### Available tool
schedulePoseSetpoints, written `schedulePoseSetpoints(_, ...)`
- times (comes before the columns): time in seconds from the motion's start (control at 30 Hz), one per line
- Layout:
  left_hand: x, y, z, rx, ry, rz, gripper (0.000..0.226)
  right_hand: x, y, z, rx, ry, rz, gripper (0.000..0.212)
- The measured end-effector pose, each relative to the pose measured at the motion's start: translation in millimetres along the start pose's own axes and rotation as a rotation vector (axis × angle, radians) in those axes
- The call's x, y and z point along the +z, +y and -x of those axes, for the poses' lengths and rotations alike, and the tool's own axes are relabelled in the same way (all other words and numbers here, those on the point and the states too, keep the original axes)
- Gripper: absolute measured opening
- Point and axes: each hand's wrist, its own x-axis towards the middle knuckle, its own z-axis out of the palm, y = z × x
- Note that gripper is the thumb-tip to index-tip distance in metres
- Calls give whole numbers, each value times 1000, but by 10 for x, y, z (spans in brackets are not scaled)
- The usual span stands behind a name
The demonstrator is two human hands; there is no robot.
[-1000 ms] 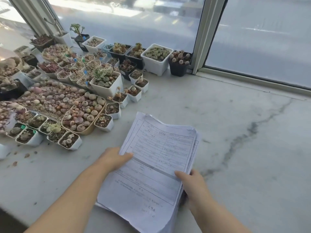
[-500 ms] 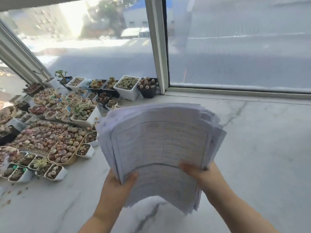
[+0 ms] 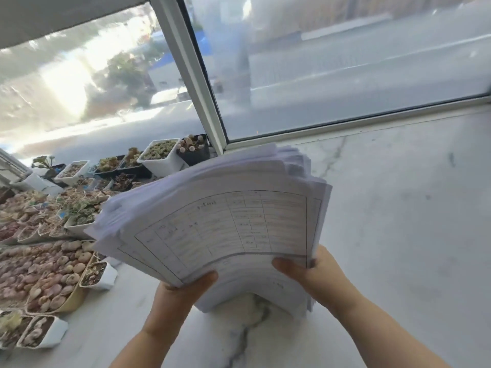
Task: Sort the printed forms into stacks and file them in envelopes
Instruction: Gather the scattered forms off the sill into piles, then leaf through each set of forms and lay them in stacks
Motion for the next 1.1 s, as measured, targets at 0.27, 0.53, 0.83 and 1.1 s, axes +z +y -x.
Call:
schedulePoseSetpoints(0.27, -119, 199, 227, 241, -146, 47, 42, 374, -214, 815, -135, 320, -81, 21)
schedulePoseSetpoints(0.53, -467, -32, 958, 107, -299, 5, 28, 944, 73, 1712, 93, 384, -109, 27)
schedulePoseSetpoints(0.83, -885, -80, 1073, -268, -304, 63, 21, 1019, 224, 1980, 363, 196, -92, 35)
schedulePoseSetpoints(1.1, -1142, -633, 1313, -281, -235, -305, 64, 1279, 832, 2497, 416, 152, 19, 68)
